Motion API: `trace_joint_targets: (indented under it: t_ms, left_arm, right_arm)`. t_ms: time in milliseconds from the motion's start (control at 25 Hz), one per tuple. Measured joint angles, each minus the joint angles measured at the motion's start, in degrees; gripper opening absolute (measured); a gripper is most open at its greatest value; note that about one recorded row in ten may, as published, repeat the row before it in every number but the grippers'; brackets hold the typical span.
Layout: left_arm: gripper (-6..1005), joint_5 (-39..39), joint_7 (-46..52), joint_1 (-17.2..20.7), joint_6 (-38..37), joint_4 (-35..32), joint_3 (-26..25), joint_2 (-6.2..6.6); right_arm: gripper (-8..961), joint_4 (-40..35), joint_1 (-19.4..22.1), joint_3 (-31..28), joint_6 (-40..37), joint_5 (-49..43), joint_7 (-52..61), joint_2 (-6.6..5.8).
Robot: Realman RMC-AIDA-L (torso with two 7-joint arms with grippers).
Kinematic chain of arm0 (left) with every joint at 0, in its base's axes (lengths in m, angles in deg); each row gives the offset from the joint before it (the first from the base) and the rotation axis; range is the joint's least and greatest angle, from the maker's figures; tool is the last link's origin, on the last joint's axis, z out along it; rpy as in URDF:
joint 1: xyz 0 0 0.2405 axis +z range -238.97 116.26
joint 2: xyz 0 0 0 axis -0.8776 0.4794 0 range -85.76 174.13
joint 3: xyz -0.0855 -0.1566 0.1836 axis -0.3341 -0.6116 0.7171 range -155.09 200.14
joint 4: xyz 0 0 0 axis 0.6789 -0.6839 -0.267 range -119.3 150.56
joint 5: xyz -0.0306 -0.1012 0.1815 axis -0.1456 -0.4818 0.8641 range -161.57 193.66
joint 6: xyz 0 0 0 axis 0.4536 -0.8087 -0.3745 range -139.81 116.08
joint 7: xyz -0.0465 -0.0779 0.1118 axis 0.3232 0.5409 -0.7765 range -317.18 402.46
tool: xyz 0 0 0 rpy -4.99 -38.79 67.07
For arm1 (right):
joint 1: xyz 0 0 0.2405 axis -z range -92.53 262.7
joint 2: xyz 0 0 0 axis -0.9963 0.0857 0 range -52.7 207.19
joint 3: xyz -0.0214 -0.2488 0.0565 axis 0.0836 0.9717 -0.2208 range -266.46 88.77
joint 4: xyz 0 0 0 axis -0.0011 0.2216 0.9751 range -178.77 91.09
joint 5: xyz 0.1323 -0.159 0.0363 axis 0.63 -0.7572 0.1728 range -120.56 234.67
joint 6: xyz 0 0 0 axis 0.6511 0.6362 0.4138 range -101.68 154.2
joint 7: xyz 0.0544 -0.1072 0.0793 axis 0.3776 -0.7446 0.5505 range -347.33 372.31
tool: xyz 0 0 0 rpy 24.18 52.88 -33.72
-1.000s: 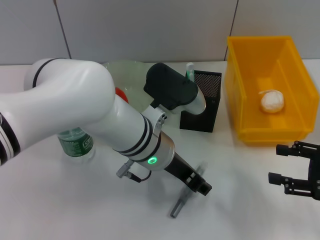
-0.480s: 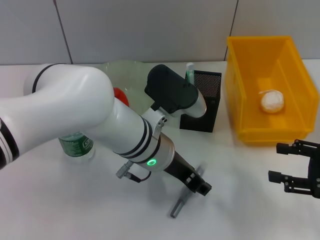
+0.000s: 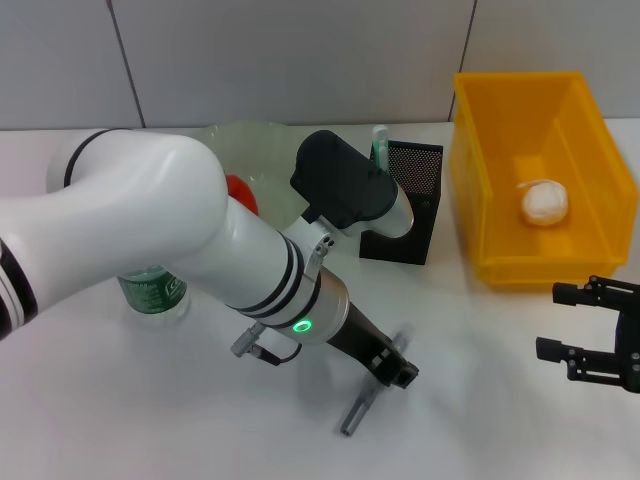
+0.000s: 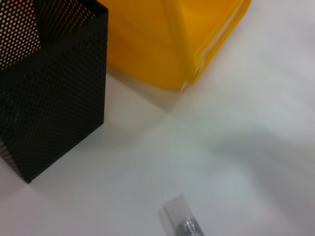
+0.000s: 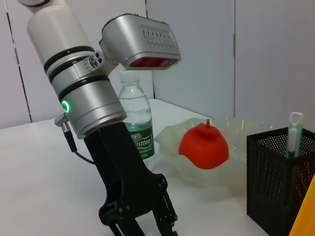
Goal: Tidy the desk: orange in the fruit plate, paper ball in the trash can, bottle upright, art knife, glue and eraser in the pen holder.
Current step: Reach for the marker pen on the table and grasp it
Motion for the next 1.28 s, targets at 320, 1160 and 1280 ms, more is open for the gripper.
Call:
trace_joint_targets:
  t_ms: [320, 1160, 1280]
  left_arm:
    - [365, -0.2, -0.2, 0.1, 0.0, 0.0, 0.1, 0.0]
    - [420, -0.1, -0.2, 0.5, 1.1, 0.4, 0.1, 0.0]
    - [417, -0.1, -0.2, 0.6, 1.4, 0.9, 0.2, 0.0]
  right_arm:
    - [740, 0.0, -0.3, 0.0, 0.0, 0.0, 0.4, -0.12]
    - [740, 0.1, -0.6, 0.0, 0.7, -0.2, 0.6, -0.09]
    - [740, 0.1, -0.6, 0.0, 0.7, -0.2, 0.6, -0.08]
